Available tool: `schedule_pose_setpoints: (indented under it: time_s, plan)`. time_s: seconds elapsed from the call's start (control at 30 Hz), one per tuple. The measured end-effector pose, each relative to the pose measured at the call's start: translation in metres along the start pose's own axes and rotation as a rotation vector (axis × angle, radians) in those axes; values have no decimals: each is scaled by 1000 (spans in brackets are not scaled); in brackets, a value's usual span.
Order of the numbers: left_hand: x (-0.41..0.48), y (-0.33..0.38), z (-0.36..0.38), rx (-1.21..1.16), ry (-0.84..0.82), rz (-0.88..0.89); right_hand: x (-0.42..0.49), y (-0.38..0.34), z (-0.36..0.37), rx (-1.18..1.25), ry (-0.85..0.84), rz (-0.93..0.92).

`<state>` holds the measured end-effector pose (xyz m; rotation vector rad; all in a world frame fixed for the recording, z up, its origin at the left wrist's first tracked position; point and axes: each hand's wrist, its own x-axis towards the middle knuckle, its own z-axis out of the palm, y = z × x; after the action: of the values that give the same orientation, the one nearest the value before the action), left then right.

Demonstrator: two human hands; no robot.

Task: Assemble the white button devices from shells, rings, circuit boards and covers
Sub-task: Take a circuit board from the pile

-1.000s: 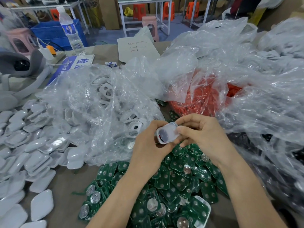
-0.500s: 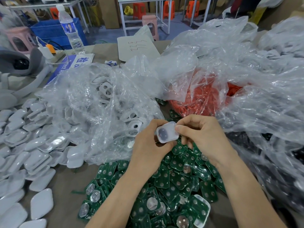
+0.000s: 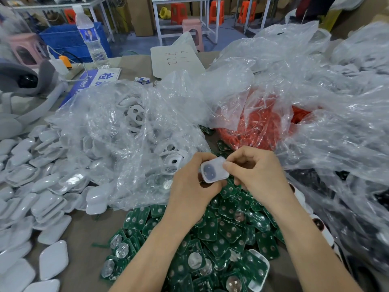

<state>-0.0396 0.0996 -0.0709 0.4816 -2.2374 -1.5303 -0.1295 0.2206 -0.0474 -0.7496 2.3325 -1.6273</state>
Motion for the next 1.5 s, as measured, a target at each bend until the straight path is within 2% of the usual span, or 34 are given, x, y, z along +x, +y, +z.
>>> schedule_pose_setpoints:
  time_s: [0.13, 0.4, 0.6, 0.67, 0.73, 0.8, 1.03, 1.27, 1.5]
  plan:
    - [0, 0, -1, -13, -8, 1, 1, 0, 2, -61, 21, -6]
    - [-1, 2, 0, -30, -3, 5, 2, 3, 1, -12, 0, 33]
    - [-1, 4, -4, -118, -64, 2, 3, 1, 0, 259, -42, 196]
    - [0, 4, -6, -255, -101, -62, 4, 2, -2, 269, -51, 196]
    - [1, 4, -6, -532, -141, -157, 4, 2, -3, 223, -55, 155]
    - [2, 3, -5, -629, -129, -199, 4, 2, -3, 217, -61, 131]
    - [2, 5, -2, -526, -78, -186, 3, 2, -2, 187, -80, 67]
    - [1, 8, -3, -563, -35, -208, 3, 3, -5, 233, -186, 132]
    - [1, 6, -1, -481, 3, -197, 3, 3, -4, 233, -219, 124]
